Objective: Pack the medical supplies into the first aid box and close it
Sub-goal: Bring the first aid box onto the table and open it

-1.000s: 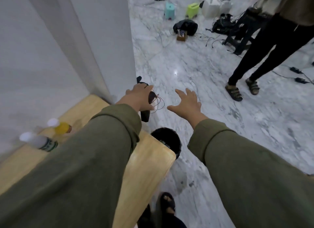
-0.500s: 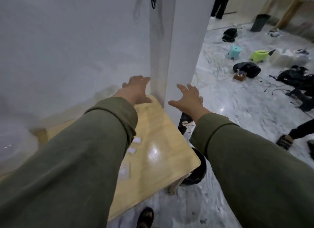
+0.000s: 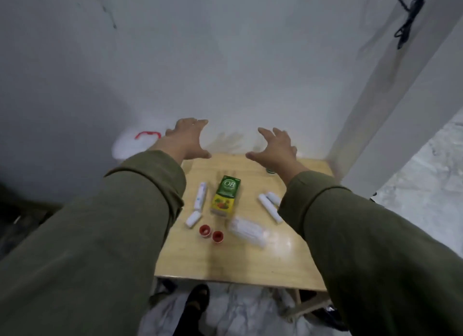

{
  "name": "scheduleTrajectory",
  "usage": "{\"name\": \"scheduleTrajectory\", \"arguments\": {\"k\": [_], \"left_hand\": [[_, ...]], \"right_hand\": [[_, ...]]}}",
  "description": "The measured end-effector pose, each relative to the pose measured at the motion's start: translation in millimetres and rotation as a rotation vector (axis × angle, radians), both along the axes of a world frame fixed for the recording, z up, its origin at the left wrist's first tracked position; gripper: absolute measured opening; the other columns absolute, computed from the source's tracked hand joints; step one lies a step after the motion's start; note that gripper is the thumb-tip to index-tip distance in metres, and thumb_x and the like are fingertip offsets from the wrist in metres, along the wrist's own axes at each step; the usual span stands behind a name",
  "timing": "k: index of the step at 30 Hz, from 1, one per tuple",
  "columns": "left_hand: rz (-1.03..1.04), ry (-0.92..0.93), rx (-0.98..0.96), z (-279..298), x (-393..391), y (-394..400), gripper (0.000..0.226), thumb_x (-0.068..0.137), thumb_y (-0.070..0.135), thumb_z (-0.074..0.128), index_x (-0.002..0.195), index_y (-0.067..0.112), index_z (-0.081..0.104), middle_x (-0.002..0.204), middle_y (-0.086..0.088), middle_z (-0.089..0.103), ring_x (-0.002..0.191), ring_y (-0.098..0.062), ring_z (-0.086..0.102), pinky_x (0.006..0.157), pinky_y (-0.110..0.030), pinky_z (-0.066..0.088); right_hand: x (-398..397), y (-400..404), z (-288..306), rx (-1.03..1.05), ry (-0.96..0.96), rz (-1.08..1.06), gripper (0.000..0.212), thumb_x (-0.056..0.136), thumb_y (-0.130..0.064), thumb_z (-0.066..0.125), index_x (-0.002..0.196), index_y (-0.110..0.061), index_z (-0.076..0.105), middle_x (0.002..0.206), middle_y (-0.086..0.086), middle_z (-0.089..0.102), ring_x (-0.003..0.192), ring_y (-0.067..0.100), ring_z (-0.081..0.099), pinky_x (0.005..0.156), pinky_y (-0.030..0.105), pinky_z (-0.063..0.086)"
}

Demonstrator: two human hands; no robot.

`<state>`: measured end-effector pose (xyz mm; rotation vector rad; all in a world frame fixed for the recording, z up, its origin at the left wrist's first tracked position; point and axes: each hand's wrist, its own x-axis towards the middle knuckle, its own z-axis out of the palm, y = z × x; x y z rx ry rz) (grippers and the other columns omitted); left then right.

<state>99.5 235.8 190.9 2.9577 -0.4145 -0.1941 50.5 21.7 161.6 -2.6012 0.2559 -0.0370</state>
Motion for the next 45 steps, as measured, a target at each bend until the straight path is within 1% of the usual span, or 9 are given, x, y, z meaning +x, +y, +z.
{"name": "scheduleTrajectory", "arguments": {"k": [7,9,12,15,18,27,30,37,45], "left_hand": [[0.176,0.008,-0.065,-34,6,120,0.09,0.07,0.045,0.075,0.145,0.03,0.027,0.15,-0.003,0.032,0.139,-0.028,0.025,0.109,-0.049,0.031],[0.209,0.025,-0.071,-46,13,146,0.093,0.07,0.043,0.076,0.146,0.029,0.024,0.149,-0.005,0.034,0.138,-0.03,0.028,0.109,-0.05,0.032],[0.23,0.06,-0.062,-63,36,181,0.101,0.068,0.043,0.078,0.148,0.027,0.018,0.15,-0.007,0.031,0.139,-0.032,0.025,0.11,-0.051,0.03],[0.233,0.116,-0.064,-77,66,210,0.105,0.07,0.042,0.077,0.15,0.027,0.011,0.156,-0.006,0.018,0.143,-0.03,0.015,0.114,-0.048,0.024],[0.206,0.154,-0.088,-92,94,231,0.112,0.064,0.044,0.079,0.15,0.026,0.01,0.154,-0.012,0.021,0.141,-0.034,0.02,0.112,-0.05,0.028],[0.159,0.271,-0.377,-132,126,244,0.12,0.068,0.032,0.082,0.148,0.035,-0.007,0.154,-0.008,0.013,0.137,-0.034,0.029,0.106,-0.049,0.037],[0.171,0.256,-0.458,-144,125,244,0.118,0.07,0.031,0.082,0.149,0.036,-0.005,0.156,-0.006,0.01,0.14,-0.032,0.025,0.108,-0.048,0.034],[0.201,0.127,-0.583,-157,117,242,0.102,0.076,0.026,0.077,0.15,0.033,0.007,0.155,-0.008,0.017,0.14,-0.029,0.027,0.107,-0.042,0.034],[0.209,0.055,-0.653,-165,81,251,0.091,0.079,0.03,0.074,0.148,0.033,0.014,0.153,-0.005,0.024,0.139,-0.027,0.029,0.108,-0.047,0.035]], "right_hand": [[36,113,-30,-0.015,0.024,0.184,0.078,0.081,-0.046,0.066,0.146,-0.033,0.024,0.158,0.005,0.013,0.147,0.026,0.004,0.117,0.054,0.013],[48,141,-40,-0.019,0.036,0.207,0.078,0.081,-0.045,0.066,0.145,-0.033,0.024,0.159,0.005,0.013,0.147,0.026,0.004,0.116,0.053,0.013],[72,178,-52,-0.02,0.053,0.21,0.08,0.08,-0.045,0.068,0.145,-0.034,0.024,0.159,0.004,0.013,0.147,0.027,0.005,0.116,0.054,0.013],[96,205,-65,0.003,0.073,0.179,0.082,0.079,-0.044,0.069,0.146,-0.034,0.023,0.159,0.004,0.013,0.147,0.028,0.008,0.117,0.054,0.017],[110,227,-78,0.025,0.118,0.148,0.087,0.076,-0.043,0.073,0.146,-0.035,0.021,0.16,0.004,0.01,0.146,0.03,0.011,0.116,0.054,0.021],[125,252,-105,0.114,0.136,0.019,0.097,0.073,-0.039,0.077,0.147,-0.039,0.014,0.16,0.003,-0.006,0.147,0.032,0.008,0.115,0.049,0.022],[123,257,-112,0.157,0.13,0.02,0.097,0.075,-0.037,0.076,0.147,-0.039,0.011,0.16,0.004,-0.004,0.147,0.03,0.009,0.115,0.045,0.022],[120,261,-115,0.209,0.052,0.039,0.087,0.081,-0.033,0.071,0.148,-0.035,0.015,0.159,0.012,0.0,0.146,0.032,0.012,0.114,0.042,0.024],[94,262,-119,0.148,0.022,0.094,0.087,0.081,-0.038,0.07,0.149,-0.035,0.015,0.158,0.014,0.004,0.141,0.035,0.027,0.11,0.04,0.033]]}}
